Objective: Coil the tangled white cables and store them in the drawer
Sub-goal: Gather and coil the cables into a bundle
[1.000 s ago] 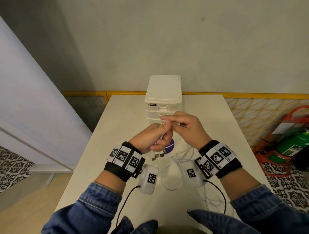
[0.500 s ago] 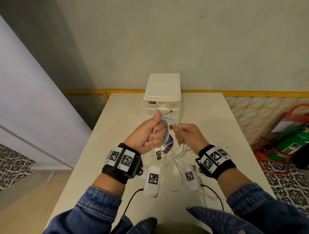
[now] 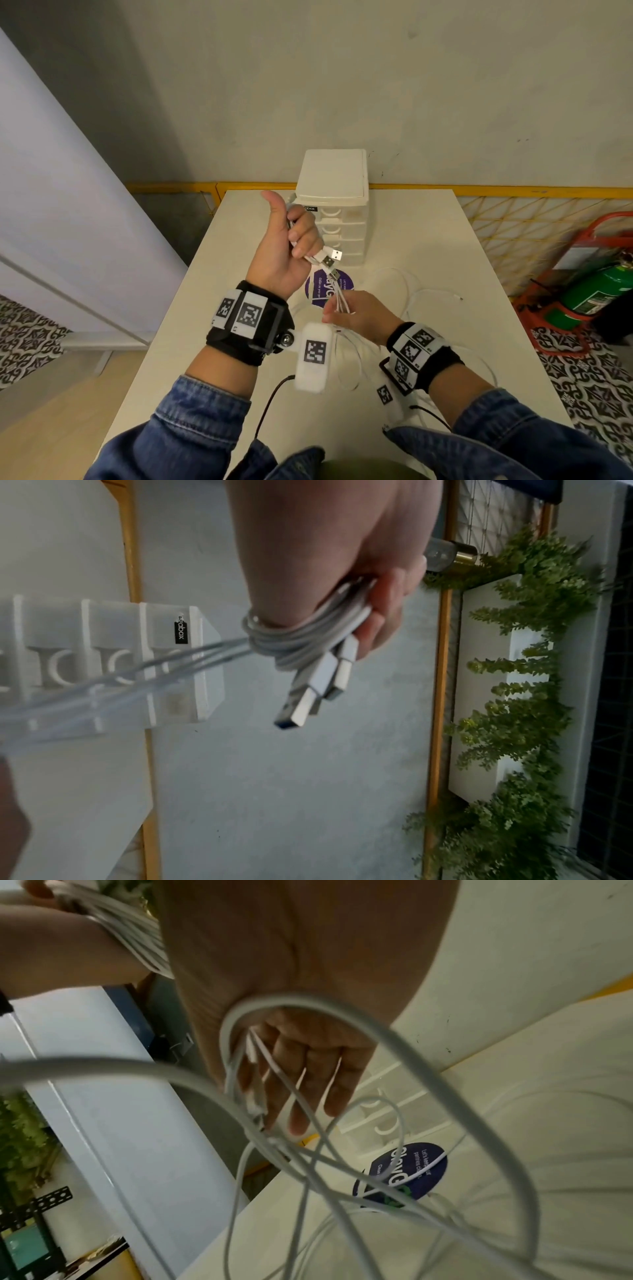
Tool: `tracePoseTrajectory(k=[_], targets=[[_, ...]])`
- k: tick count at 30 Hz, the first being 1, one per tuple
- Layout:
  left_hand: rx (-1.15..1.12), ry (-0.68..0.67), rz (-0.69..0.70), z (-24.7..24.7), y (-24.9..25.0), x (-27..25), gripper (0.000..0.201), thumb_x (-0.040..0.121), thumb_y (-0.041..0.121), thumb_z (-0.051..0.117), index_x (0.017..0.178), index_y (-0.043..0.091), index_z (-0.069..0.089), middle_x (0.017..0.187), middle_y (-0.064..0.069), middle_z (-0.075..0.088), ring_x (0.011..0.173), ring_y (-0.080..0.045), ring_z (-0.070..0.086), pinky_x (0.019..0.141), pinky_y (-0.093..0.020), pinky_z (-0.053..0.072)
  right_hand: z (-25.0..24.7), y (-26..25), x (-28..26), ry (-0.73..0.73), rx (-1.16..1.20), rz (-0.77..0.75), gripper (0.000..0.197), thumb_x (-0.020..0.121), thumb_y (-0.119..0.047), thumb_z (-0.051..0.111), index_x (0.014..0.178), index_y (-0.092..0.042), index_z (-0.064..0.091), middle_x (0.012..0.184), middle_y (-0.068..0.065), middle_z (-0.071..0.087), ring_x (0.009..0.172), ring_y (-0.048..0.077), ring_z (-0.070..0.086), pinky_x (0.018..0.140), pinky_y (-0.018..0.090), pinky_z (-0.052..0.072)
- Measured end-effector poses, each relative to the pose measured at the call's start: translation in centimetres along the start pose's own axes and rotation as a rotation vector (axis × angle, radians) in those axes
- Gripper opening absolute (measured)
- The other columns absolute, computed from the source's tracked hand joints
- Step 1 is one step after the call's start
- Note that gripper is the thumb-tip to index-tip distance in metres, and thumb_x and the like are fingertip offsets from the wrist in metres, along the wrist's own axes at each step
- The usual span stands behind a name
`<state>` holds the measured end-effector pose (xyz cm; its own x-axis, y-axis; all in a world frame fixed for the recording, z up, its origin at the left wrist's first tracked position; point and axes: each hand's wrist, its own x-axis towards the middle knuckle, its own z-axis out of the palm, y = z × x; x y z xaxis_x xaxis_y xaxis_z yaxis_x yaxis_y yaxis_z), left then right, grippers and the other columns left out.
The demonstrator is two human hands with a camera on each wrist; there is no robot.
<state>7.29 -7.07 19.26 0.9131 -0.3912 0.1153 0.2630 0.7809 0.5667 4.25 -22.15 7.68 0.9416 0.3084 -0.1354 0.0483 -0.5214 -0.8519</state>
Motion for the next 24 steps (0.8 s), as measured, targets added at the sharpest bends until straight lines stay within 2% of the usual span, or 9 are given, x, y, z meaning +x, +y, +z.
tracePoseTrajectory(k=[3, 8, 12, 14, 16, 18, 19, 22, 24], targets=[[0.016, 0.161, 0.120, -0.1, 0.0, 0.3, 0.051, 0.092, 0.057, 0.028, 0.059, 0.020, 0.039, 0.045, 0.010, 0.032, 0.035, -0.003, 0.029, 0.041, -0.016, 0.028, 0.4, 0.2, -0.1, -0.097, -0.012, 0.003, 0.013, 0.078, -0.026, 0.070, 0.087, -0.025, 0.061, 0.079, -0.010, 0.063, 0.064, -0.009, 0.057, 0.062, 0.005, 0.040], [0.150, 0.397, 0.273, -1.3, -0.1, 0.4, 0.044, 0.094, 0.054, 0.034, 0.065, 0.021, 0.032, 0.050, 0.009, 0.029, 0.042, -0.006, 0.029, 0.048, -0.018, 0.034, 0.7, -0.3, -0.3, -0.206, -0.002, 0.005, 0.030, 0.078, -0.021, 0.071, 0.106, -0.022, 0.060, 0.088, -0.003, 0.064, 0.070, -0.001, 0.057, 0.068, 0.009, 0.044], [0.334, 0.492, 0.356, -2.3, -0.2, 0.4, 0.044, 0.097, 0.047, 0.035, 0.064, 0.019, 0.036, 0.051, 0.008, 0.035, 0.043, -0.008, 0.035, 0.050, -0.022, 0.032, 0.4, -0.8, -0.3, -0.198, -0.053, -0.037, 0.036, 0.080, -0.033, 0.066, 0.115, -0.028, 0.059, 0.088, 0.007, 0.066, 0.076, 0.013, 0.058, 0.078, 0.027, 0.047], [0.526, 0.497, 0.376, -2.7, -0.4, 0.4, 0.042, 0.100, 0.040, 0.036, 0.063, 0.018, 0.038, 0.050, 0.007, 0.038, 0.042, -0.009, 0.037, 0.047, -0.023, 0.033, 0.0, -1.3, -0.6, -0.162, -0.036, -0.048, 0.033, 0.084, -0.027, 0.062, 0.117, -0.031, 0.060, 0.070, 0.004, 0.056, 0.066, 0.013, 0.048, 0.071, 0.027, 0.042], [0.700, 0.496, 0.371, -3.0, -0.7, 0.4, 0.037, 0.099, 0.032, 0.042, 0.065, 0.017, 0.041, 0.050, 0.004, 0.041, 0.041, -0.011, 0.039, 0.043, -0.024, 0.034, -0.5, -1.9, -0.8, -0.143, -0.013, -0.084, 0.032, 0.085, -0.019, 0.058, 0.114, -0.033, 0.062, 0.056, -0.009, 0.042, 0.058, 0.010, 0.039, 0.064, 0.023, 0.035], [0.916, 0.473, 0.351, -3.3, -1.1, 0.4, 0.037, 0.096, 0.028, 0.051, 0.062, 0.016, 0.046, 0.048, 0.000, 0.046, 0.038, -0.012, 0.042, 0.042, -0.023, 0.037, -0.8, -2.7, -1.0, -0.137, -0.014, -0.131, 0.033, 0.084, -0.017, 0.056, 0.109, -0.037, 0.064, 0.050, -0.012, 0.044, 0.054, 0.009, 0.037, 0.061, 0.023, 0.033], [1.068, 0.434, 0.332, -3.5, -1.4, 0.4, 0.041, 0.094, 0.030, 0.054, 0.057, 0.014, 0.049, 0.047, -0.002, 0.049, 0.037, -0.013, 0.044, 0.044, -0.023, 0.039, -1.0, -3.0, -1.1, -0.136, -0.011, -0.147, 0.033, 0.083, -0.018, 0.055, 0.107, -0.039, 0.065, 0.053, -0.011, 0.050, 0.055, 0.010, 0.040, 0.062, 0.025, 0.034], [1.518, 0.271, 0.169, -4.3, -2.3, 0.5, 0.055, 0.090, 0.042, 0.057, 0.048, 0.005, 0.056, 0.042, -0.006, 0.055, 0.037, -0.017, 0.050, 0.052, -0.025, 0.048, -1.6, -3.6, -1.0, -0.132, -0.030, -0.172, 0.033, 0.079, -0.023, 0.053, 0.103, -0.042, 0.066, 0.078, 0.008, 0.069, 0.069, 0.023, 0.057, 0.071, 0.035, 0.046], [1.743, 0.161, 0.026, -4.7, -2.9, 0.4, 0.063, 0.088, 0.048, 0.056, 0.049, -0.001, 0.056, 0.044, -0.013, 0.058, 0.041, -0.025, 0.054, 0.055, -0.031, 0.050, -2.6, -3.9, -1.1, -0.115, -0.055, -0.165, 0.029, 0.080, -0.023, 0.054, 0.101, -0.036, 0.070, 0.087, 0.000, 0.072, 0.081, 0.017, 0.063, 0.081, 0.036, 0.049]])
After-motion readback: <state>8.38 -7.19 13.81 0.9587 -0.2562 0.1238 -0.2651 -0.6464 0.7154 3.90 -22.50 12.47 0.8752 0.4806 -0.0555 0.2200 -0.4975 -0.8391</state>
